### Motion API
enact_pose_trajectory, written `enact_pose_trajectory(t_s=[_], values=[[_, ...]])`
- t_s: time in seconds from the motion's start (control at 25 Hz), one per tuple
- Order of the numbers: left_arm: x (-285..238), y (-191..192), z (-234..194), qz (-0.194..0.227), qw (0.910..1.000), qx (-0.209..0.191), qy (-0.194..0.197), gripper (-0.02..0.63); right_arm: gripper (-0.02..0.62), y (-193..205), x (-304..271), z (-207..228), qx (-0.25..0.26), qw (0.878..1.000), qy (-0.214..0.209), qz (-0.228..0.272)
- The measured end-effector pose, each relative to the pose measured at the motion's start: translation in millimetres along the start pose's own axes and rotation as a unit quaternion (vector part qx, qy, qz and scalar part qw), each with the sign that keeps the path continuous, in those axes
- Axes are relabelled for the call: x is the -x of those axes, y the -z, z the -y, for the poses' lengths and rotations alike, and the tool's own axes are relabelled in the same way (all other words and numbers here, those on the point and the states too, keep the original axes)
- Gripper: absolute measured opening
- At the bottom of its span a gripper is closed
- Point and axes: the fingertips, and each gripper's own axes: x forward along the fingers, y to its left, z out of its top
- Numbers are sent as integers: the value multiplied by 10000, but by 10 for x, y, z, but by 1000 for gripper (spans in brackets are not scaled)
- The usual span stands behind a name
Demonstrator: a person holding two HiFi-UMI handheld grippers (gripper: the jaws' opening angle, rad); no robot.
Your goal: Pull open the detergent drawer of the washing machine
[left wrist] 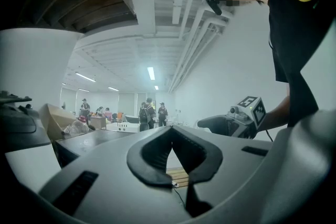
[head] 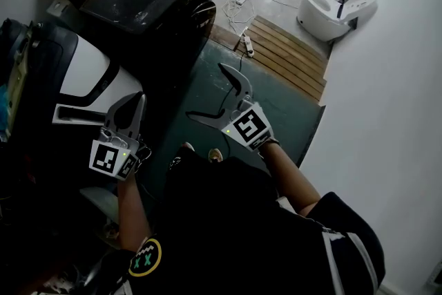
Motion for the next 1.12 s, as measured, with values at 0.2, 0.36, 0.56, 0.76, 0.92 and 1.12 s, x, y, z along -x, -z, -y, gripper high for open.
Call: enact_pose_trajectory(t_s=[0.2,0.36,0.56,0.76,0.92,1.12], values=[[-157,76,-64,-55,10000,53,26,18,600,85,-85,152,-86,10000,24,-28],[-322,165,-256,-59,9999,133,76,18,600,148,-296,306,-119,9999,38,-68],[-593,283,-679,-153,9997,158,112,18,600,183,-702,560,-162,9998,59,-130],[-920,386,-1220,-68,9993,249,281,18,600,185,-1248,887,-138,9996,85,-232],[-1159,421,-1716,-120,9988,274,377,18,600,111,-1716,1123,-185,9993,125,-294],[-1431,459,-2253,-90,9980,369,504,18,600,60,-2219,1394,-166,9988,232,-397]])
